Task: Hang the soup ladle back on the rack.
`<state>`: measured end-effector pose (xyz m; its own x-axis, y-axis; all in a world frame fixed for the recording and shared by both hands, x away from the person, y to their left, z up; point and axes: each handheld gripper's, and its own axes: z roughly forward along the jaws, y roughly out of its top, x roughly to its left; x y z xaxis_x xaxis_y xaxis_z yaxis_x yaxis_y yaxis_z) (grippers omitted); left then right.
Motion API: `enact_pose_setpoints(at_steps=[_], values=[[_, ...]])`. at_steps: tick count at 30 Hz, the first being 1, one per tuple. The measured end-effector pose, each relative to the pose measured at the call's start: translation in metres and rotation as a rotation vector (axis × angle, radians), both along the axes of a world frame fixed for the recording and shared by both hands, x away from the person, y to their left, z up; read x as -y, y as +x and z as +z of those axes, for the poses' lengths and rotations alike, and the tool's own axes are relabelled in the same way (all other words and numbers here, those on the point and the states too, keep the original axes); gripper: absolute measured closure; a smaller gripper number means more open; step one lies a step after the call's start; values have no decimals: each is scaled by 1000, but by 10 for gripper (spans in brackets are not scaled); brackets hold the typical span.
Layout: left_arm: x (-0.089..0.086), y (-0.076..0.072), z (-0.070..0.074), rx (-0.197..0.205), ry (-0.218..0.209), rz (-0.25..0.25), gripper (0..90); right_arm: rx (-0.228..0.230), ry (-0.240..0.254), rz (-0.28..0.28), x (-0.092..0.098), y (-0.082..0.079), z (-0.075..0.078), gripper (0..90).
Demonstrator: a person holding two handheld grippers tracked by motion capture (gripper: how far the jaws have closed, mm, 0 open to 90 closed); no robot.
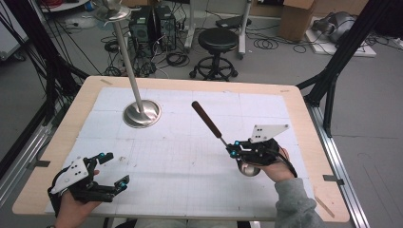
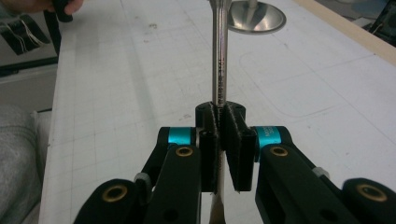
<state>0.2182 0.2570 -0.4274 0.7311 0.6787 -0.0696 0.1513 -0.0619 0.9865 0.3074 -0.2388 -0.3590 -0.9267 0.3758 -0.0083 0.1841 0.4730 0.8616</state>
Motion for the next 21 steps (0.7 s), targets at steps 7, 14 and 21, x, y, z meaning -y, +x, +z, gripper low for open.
enact_pose_setpoints(at_steps=[7,14,21], values=[[0,0,0,-1,-2,0,18,59,56,-69,2,-2,1,845],[0,0,0,-2,-1,-1,18,91,172,-110,5,-4,3,845],[0,0,0,-2,-3,-2,18,94,251,-109,6,-6,5,845]])
